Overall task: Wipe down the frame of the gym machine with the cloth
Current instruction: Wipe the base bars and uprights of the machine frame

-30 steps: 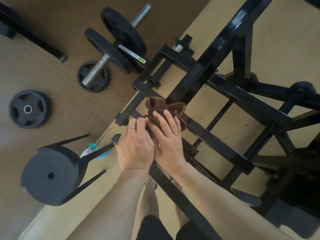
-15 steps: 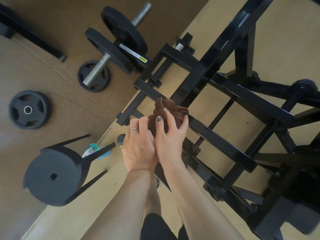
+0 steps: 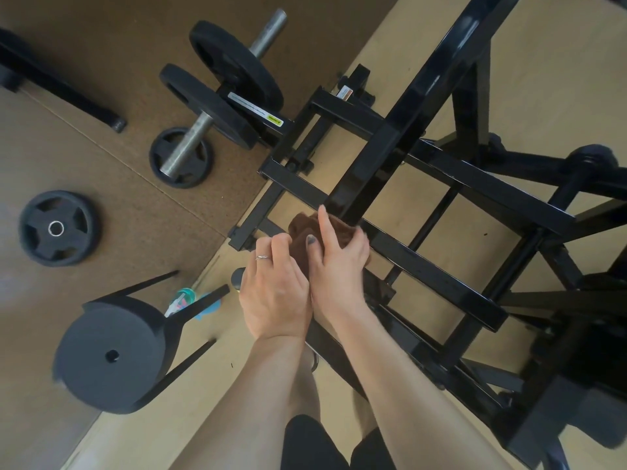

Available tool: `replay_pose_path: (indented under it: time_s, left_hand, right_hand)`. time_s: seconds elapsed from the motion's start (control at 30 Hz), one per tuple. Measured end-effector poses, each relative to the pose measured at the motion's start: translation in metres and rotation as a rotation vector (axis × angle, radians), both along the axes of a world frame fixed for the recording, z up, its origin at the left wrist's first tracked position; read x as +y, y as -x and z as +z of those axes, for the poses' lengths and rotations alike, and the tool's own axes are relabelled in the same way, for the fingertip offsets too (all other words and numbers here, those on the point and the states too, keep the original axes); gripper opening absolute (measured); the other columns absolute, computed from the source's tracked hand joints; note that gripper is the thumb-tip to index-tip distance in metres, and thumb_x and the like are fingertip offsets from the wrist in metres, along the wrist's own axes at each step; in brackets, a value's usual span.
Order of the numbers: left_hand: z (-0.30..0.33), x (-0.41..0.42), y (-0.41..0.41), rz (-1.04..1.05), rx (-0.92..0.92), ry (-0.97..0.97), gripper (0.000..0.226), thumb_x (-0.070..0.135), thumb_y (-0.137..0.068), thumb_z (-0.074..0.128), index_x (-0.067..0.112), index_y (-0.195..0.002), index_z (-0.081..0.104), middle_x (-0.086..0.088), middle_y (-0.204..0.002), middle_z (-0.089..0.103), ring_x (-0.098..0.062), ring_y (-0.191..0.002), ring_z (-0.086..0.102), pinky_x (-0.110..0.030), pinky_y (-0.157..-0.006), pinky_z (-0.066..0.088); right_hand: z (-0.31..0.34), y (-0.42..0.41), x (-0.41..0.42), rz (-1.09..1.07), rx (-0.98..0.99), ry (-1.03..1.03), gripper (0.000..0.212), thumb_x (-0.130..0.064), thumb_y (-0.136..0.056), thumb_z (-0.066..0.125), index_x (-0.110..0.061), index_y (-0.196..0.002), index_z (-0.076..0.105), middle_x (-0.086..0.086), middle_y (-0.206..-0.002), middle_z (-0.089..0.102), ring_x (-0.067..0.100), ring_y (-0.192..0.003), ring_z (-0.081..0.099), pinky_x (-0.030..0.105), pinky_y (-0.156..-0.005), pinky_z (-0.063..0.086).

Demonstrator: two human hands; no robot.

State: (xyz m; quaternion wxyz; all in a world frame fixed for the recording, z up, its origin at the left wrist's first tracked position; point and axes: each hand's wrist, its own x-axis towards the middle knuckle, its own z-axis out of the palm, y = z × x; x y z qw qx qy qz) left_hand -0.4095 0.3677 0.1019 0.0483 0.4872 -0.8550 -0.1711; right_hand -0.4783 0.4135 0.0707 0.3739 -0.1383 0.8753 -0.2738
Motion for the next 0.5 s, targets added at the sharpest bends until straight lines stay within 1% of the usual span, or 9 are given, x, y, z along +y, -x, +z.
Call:
replay_pose_path:
  time_s: [0.03,0.07,0.17,0.2,0.27,0.33,0.43,0.5]
  left_hand:
    - [0.0,0.0,-0.001,0.003,-0.002,0.004,0.055,0.039,-0.108,0.013,0.011,-0.109,0.06,-0.009,-0.099,0.062,-0.024,-0.073,0.06,-0.029,-0.053,0.048]
    - [0.0,0.0,-0.001,0.007,-0.005,0.011,0.055,0.038,-0.108,0.012,0.011,-0.109,0.06,-0.009,-0.099,0.062,-0.023,-0.072,0.06,-0.028,-0.053,0.046]
    - [0.001,0.001,-0.001,-0.004,-0.006,0.015,0.065,0.044,-0.108,0.005,0.011,-0.109,0.061,-0.009,-0.1,0.063,-0.022,-0.071,0.06,-0.028,-0.052,0.049]
    - [0.001,0.001,-0.001,-0.008,-0.006,0.021,0.065,0.045,-0.109,0.007,0.01,-0.108,0.061,-0.009,-0.099,0.063,-0.022,-0.07,0.06,-0.028,-0.051,0.05]
    - [-0.001,0.001,-0.001,-0.003,-0.009,0.031,0.057,0.045,-0.11,0.016,0.01,-0.105,0.061,-0.009,-0.097,0.064,-0.022,-0.067,0.059,-0.028,-0.05,0.049]
    - [-0.001,0.0,-0.001,-0.012,-0.014,0.033,0.049,0.044,-0.111,0.024,0.011,-0.104,0.06,-0.009,-0.095,0.063,-0.022,-0.065,0.059,-0.027,-0.049,0.047]
    - [-0.001,0.0,-0.001,-0.028,-0.044,0.037,0.06,0.043,-0.11,0.01,0.01,-0.105,0.06,-0.009,-0.095,0.064,-0.021,-0.066,0.059,-0.023,-0.051,0.038]
    - [-0.002,0.0,-0.002,-0.039,-0.058,0.042,0.058,0.04,-0.11,0.009,0.011,-0.107,0.059,-0.008,-0.096,0.064,-0.02,-0.067,0.059,-0.022,-0.051,0.035]
  right_hand:
    - [-0.002,0.004,-0.001,0.06,0.082,-0.043,0.056,-0.047,-0.109,0.034,-0.056,-0.157,0.006,0.012,-0.167,0.001,0.034,-0.154,-0.001,0.054,-0.122,0.028]
    - [-0.005,0.005,-0.001,0.066,0.129,-0.039,0.058,-0.046,-0.11,0.035,-0.054,-0.158,0.002,0.015,-0.166,0.002,0.034,-0.154,-0.001,0.053,-0.121,0.029]
    - [-0.011,-0.005,0.0,-0.036,0.162,0.056,0.066,-0.051,-0.108,0.038,-0.054,-0.156,-0.007,0.012,-0.168,-0.002,0.035,-0.154,0.001,0.053,-0.118,0.031]
    - [-0.013,-0.009,0.002,-0.046,0.167,0.064,0.07,-0.055,-0.106,0.04,-0.053,-0.157,-0.009,0.012,-0.168,-0.004,0.035,-0.154,0.002,0.053,-0.118,0.031]
    - [-0.018,-0.011,0.003,-0.034,0.162,0.059,0.08,-0.06,-0.102,0.046,-0.049,-0.158,-0.01,0.014,-0.168,-0.004,0.037,-0.154,0.003,0.054,-0.118,0.032]
    - [-0.022,-0.01,0.003,-0.032,0.169,0.026,0.086,-0.06,-0.1,0.053,-0.045,-0.159,-0.007,0.015,-0.168,-0.003,0.037,-0.154,0.004,0.053,-0.117,0.034]
    - [-0.025,-0.009,-0.004,-0.095,0.187,0.059,0.074,-0.054,-0.104,0.047,-0.045,-0.161,0.0,0.012,-0.168,-0.001,0.034,-0.154,0.006,0.051,-0.118,0.032]
    - [-0.025,-0.004,-0.01,-0.173,0.188,0.091,0.067,-0.048,-0.107,0.043,-0.043,-0.162,0.004,0.012,-0.167,0.003,0.032,-0.154,0.009,0.048,-0.119,0.03]
